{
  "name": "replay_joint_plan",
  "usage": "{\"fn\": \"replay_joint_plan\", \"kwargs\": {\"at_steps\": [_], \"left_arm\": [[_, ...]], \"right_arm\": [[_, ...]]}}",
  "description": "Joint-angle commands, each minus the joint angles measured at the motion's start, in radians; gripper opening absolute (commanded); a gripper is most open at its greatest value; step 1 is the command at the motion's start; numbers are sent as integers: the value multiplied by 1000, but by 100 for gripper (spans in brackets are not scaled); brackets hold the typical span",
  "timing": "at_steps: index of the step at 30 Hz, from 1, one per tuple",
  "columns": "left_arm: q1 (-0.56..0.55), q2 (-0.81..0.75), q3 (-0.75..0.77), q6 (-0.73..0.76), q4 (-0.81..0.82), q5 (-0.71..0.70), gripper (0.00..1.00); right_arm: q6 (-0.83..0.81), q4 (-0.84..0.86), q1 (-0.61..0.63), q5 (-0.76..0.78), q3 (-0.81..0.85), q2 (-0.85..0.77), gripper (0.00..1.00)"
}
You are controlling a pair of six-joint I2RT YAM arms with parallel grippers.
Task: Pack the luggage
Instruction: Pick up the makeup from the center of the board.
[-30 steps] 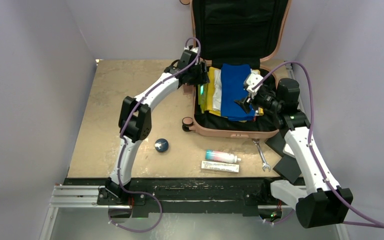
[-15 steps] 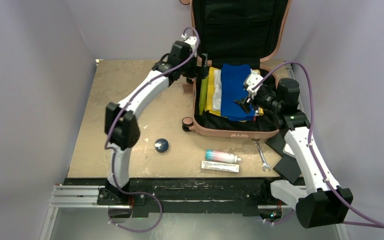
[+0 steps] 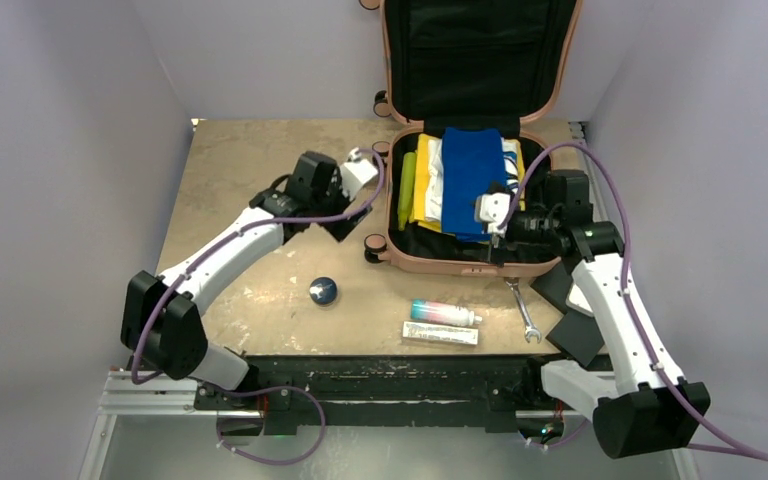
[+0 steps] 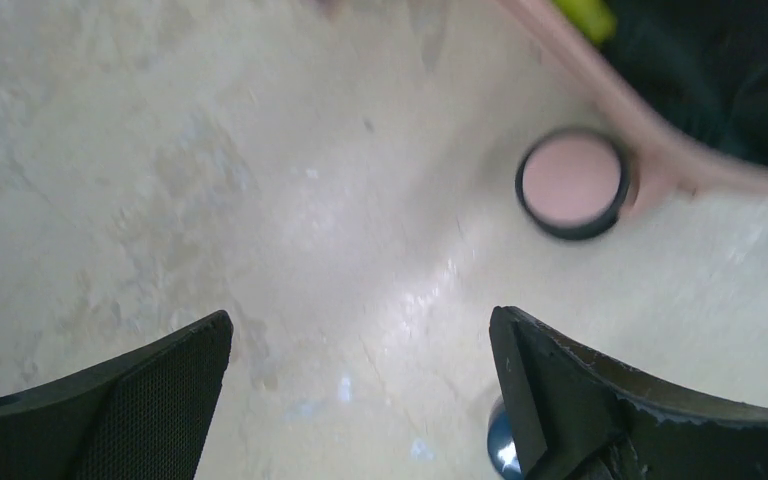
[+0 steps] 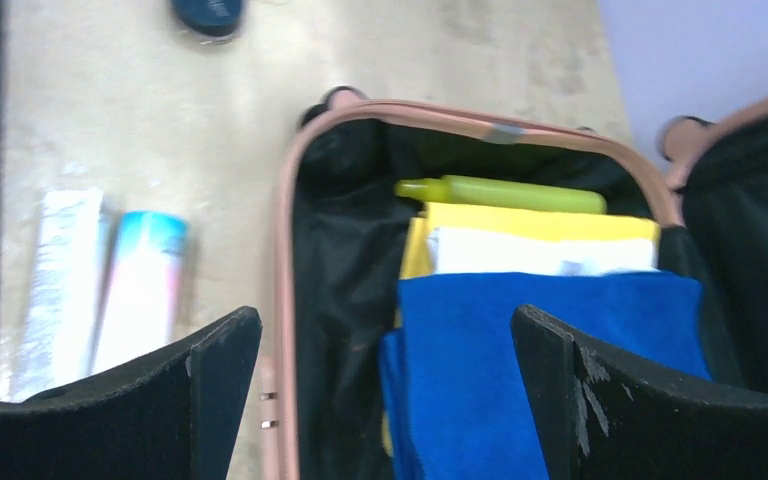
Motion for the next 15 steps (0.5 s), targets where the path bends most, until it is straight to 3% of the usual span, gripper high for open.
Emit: {"fn": "replay_joint_plan", "kwargs": {"at_steps": [1, 15], "left_arm": [[4, -122, -136, 115, 45, -41, 99], [28, -226, -331, 143, 82, -26, 99]], "right_arm": [[-242, -262, 56, -58, 10, 5, 99], [-145, -97, 355, 147, -208, 50, 88]]}}
